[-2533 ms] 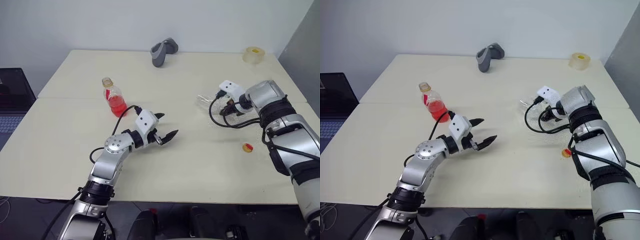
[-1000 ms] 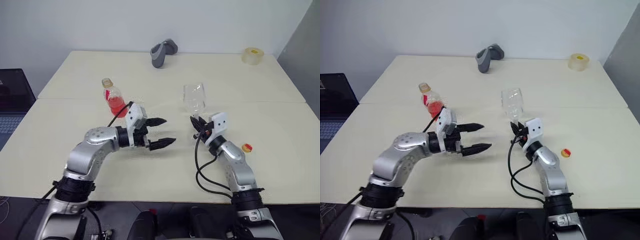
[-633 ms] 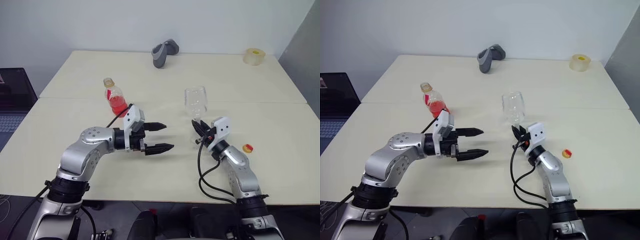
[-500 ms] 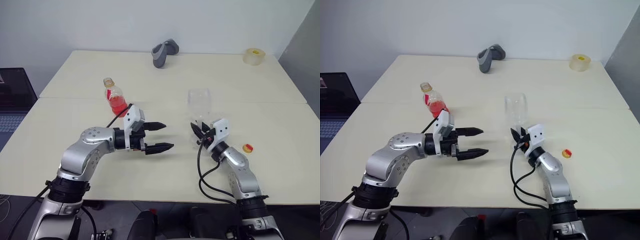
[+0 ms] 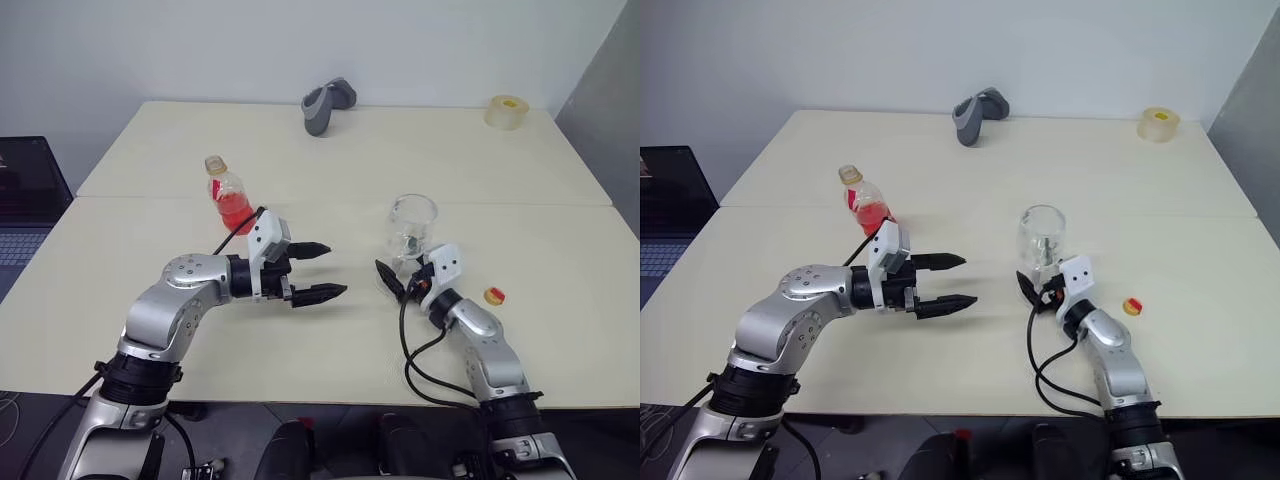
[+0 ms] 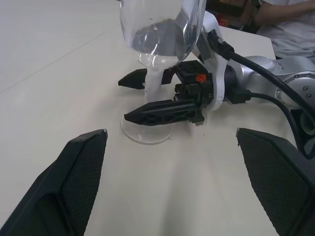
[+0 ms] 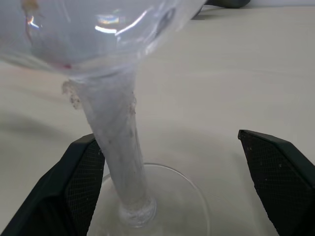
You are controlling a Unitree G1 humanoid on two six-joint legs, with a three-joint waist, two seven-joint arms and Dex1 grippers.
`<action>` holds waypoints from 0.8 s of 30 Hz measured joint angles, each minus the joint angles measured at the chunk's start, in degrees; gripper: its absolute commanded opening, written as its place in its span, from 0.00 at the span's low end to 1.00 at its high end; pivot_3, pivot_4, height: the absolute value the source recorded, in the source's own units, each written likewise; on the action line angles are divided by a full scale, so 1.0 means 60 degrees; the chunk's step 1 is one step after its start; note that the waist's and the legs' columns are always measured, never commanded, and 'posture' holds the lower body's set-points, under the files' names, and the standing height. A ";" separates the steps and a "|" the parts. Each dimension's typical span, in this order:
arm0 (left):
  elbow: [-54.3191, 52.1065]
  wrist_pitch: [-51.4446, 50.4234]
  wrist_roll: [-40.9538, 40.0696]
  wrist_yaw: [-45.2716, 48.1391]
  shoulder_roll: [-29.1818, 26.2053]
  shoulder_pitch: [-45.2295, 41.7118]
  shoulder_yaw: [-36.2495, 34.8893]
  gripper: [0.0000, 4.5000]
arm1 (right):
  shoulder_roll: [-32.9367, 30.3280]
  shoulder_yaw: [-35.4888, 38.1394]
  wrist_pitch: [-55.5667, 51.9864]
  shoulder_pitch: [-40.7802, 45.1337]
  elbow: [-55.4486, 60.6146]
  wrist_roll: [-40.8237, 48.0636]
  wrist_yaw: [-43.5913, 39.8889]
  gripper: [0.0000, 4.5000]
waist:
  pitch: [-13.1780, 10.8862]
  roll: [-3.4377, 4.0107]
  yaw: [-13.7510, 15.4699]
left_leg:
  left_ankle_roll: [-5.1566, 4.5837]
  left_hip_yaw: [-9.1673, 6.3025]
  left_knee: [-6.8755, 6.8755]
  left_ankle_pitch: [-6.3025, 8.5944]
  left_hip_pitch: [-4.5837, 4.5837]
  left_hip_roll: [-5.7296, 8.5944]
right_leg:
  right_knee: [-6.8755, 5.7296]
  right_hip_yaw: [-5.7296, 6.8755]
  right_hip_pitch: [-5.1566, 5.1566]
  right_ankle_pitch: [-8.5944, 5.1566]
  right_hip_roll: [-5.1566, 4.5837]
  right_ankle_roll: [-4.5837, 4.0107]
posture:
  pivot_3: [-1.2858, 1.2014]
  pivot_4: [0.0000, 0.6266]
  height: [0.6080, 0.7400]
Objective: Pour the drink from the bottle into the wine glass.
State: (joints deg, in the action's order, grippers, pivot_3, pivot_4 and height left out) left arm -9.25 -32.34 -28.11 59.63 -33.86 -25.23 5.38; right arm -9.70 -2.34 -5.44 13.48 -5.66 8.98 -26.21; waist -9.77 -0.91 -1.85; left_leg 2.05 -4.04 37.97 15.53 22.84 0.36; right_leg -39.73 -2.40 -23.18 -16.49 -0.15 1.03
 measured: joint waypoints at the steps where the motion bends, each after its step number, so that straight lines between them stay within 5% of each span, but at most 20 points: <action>1: -0.0011 0.0009 0.0000 0.0071 -0.0028 -0.0010 0.0015 1.00 | -0.0072 -0.0010 0.0000 -0.0049 0.0007 -0.0008 -0.0009 0.99 | 0.0000 0.0000 0.0000 | 0.0000 0.0001 0.0000 0.0000 0.0000 0.0000 | 0.0000 0.0000 0.0000 0.0000 0.0000 0.0000 | 0.52 0.24 1.00; 12: -0.0785 0.0416 0.0197 0.0496 -0.0668 0.0027 0.0111 1.00 | -0.1085 -0.0327 -0.0172 -0.0731 0.1074 -0.0051 -0.1054 0.99 | 0.0000 0.0000 0.0004 | -0.0001 0.0001 0.0001 0.0001 0.0001 0.0000 | 0.0001 -0.0002 0.0001 -0.0001 0.0001 -0.0001 | 0.52 0.24 1.00; 24: -0.2002 0.0286 -0.0138 -0.1072 -0.0128 0.0470 -0.0486 1.00 | -0.2915 -0.0069 -0.1887 -0.1685 0.4128 0.1163 -0.2090 0.99 | -0.0001 -0.0003 0.0030 | -0.0002 -0.0008 0.0005 0.0001 0.0004 0.0000 | 0.0005 0.0004 0.0007 -0.0001 0.0000 0.0000 | 0.52 0.24 1.00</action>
State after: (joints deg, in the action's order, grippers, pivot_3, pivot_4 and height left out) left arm -21.26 -30.62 -28.94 53.20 -34.63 -22.41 2.47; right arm -27.19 -2.76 -16.76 3.37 19.10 15.95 -38.74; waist -9.78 -0.92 -1.67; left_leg 2.04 -4.08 37.99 15.53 22.86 0.36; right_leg -39.70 -2.38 -23.13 -16.50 -0.15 1.03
